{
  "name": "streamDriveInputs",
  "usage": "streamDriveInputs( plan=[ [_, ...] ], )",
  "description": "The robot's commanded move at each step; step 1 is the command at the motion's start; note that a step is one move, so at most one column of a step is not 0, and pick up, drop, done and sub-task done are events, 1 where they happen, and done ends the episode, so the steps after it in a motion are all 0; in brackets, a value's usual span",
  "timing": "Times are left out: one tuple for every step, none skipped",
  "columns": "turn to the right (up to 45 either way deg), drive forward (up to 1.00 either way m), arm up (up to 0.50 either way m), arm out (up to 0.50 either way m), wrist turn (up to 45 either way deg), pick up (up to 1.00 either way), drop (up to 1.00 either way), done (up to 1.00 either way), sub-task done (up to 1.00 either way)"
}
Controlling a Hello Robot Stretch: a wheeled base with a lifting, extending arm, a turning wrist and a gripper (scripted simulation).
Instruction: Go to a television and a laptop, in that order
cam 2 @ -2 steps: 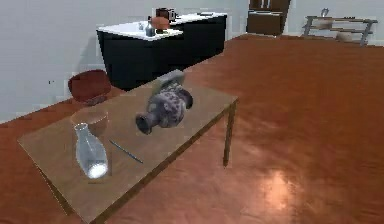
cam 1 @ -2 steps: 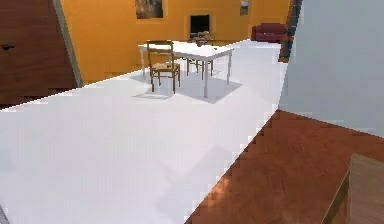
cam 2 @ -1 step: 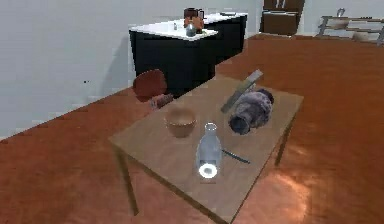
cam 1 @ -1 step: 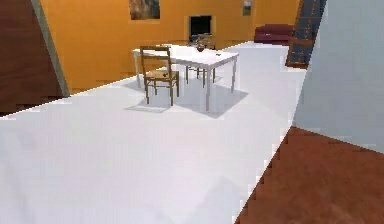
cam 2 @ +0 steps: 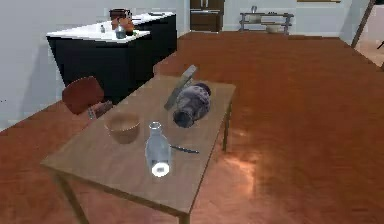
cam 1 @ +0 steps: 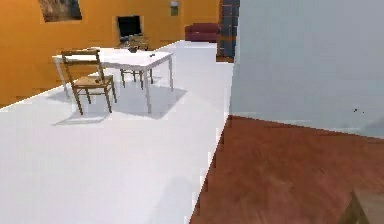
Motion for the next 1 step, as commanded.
streamDriveInputs(
  plan=[
    [0.0, 1.0, 0.0, 0.0, 0.0, 0.0, 0.0, 0.0, 0.0]
  ],
)
